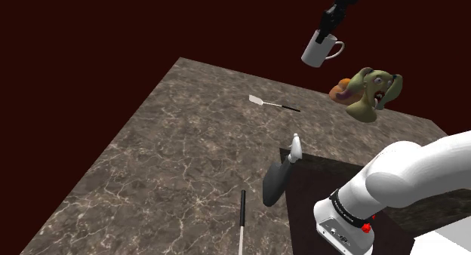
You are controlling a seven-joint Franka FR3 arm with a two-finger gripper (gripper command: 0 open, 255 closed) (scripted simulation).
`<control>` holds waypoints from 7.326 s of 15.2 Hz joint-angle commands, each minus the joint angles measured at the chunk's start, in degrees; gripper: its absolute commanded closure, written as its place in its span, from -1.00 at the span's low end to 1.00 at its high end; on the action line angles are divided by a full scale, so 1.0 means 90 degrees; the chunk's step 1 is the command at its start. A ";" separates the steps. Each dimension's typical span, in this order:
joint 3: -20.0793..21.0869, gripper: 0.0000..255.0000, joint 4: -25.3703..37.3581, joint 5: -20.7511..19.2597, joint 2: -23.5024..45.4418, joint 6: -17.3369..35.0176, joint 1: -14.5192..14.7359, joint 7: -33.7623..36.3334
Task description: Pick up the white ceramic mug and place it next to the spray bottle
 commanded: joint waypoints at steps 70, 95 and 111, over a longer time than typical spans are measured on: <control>0.5474 1.00 -0.2465 0.2389 -0.0739 0.2312 0.1246 0.5655; 0.6436 1.00 -0.3979 0.2540 0.0040 0.4608 0.1059 0.5822; 0.6074 -1.00 -0.3616 0.2585 -0.0368 0.3849 0.1220 0.5728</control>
